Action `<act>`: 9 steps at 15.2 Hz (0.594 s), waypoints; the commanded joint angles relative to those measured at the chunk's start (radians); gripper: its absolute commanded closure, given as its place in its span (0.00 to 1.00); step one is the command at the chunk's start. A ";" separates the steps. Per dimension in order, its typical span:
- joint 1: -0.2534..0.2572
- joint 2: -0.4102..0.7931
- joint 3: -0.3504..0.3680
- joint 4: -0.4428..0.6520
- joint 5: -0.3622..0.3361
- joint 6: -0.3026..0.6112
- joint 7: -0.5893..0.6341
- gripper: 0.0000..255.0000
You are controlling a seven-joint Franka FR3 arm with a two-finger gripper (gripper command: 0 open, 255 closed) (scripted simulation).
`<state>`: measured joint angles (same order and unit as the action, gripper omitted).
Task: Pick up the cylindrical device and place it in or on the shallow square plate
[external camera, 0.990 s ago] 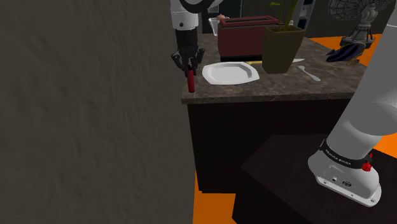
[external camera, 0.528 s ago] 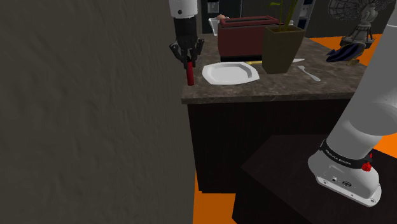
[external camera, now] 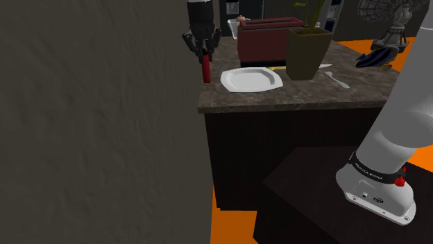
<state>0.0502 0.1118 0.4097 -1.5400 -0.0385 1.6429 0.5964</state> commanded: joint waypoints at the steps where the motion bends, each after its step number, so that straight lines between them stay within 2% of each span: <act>1: 0.001 0.006 0.000 0.033 -0.002 -0.028 0.000 1.00; 9: -0.111 -0.150 -0.094 -0.110 0.056 -0.030 -0.206 1.00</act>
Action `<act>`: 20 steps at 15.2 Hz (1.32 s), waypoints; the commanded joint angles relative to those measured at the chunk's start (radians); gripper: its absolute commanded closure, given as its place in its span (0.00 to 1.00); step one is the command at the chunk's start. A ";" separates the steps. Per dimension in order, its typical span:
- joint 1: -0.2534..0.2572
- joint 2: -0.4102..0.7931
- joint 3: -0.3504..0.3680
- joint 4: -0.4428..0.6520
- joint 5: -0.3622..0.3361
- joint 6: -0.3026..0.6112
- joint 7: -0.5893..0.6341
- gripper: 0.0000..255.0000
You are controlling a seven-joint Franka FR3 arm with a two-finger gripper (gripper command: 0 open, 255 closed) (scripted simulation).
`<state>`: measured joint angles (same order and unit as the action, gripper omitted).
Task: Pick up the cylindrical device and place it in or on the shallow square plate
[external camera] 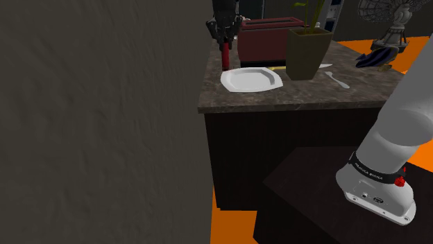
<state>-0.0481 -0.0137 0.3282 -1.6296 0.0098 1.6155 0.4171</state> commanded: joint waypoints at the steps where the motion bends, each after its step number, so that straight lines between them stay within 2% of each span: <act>1: -0.024 -0.038 -0.025 -0.032 0.012 -0.005 -0.052 1.00; 9: -0.113 -0.112 -0.136 -0.079 0.019 -0.032 -0.252 1.00; 20: -0.114 -0.134 -0.139 -0.239 0.024 0.104 -0.262 1.00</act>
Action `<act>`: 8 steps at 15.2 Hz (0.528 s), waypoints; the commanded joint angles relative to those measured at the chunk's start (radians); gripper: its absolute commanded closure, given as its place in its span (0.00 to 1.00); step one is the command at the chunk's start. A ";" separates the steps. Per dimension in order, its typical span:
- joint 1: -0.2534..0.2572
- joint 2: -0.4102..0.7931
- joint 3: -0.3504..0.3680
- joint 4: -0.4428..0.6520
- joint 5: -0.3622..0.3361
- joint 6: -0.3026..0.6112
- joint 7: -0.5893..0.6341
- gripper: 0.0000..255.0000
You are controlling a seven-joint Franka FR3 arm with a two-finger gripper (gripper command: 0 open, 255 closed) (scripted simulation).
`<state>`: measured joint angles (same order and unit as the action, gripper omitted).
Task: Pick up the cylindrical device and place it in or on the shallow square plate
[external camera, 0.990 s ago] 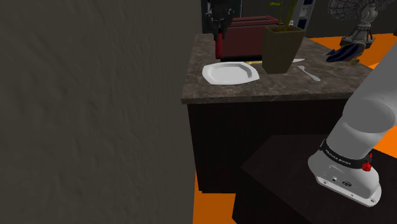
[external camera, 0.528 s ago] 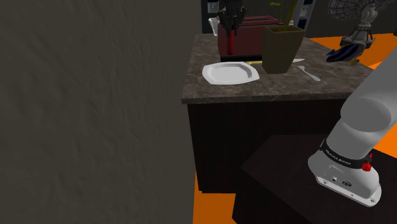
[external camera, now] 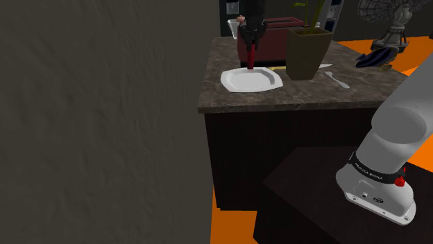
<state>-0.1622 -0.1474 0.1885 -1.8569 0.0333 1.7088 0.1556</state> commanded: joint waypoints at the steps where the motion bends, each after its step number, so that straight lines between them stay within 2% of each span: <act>1: 0.000 -0.002 0.000 -0.026 0.000 0.025 0.000 1.00; 8: 0.001 -0.001 0.002 -0.120 0.001 0.119 -0.001 1.00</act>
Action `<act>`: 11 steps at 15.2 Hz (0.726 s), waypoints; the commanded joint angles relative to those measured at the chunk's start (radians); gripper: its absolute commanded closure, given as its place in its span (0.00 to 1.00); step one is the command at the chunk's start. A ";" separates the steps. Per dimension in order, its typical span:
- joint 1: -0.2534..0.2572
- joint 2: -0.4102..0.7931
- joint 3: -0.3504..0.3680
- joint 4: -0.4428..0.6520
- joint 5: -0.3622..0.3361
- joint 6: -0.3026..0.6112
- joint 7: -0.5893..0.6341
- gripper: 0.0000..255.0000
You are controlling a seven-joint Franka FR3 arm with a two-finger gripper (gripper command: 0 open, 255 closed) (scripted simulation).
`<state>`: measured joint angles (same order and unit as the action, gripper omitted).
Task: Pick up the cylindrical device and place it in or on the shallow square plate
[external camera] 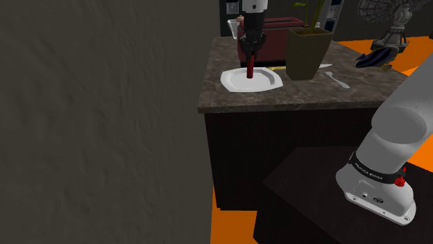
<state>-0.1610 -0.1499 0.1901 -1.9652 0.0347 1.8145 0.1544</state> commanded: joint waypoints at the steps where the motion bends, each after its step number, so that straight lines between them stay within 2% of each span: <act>1: 0.000 0.002 0.000 -0.023 0.000 0.026 0.000 1.00; 8: 0.000 0.002 0.000 -0.023 0.000 0.026 0.000 1.00; 9: 0.000 0.002 0.000 -0.023 0.000 0.026 0.000 0.00; 11: 0.000 0.002 0.000 -0.023 0.000 0.026 0.000 0.00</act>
<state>-0.1608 -0.1480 0.1906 -1.9886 0.0346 1.8405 0.1544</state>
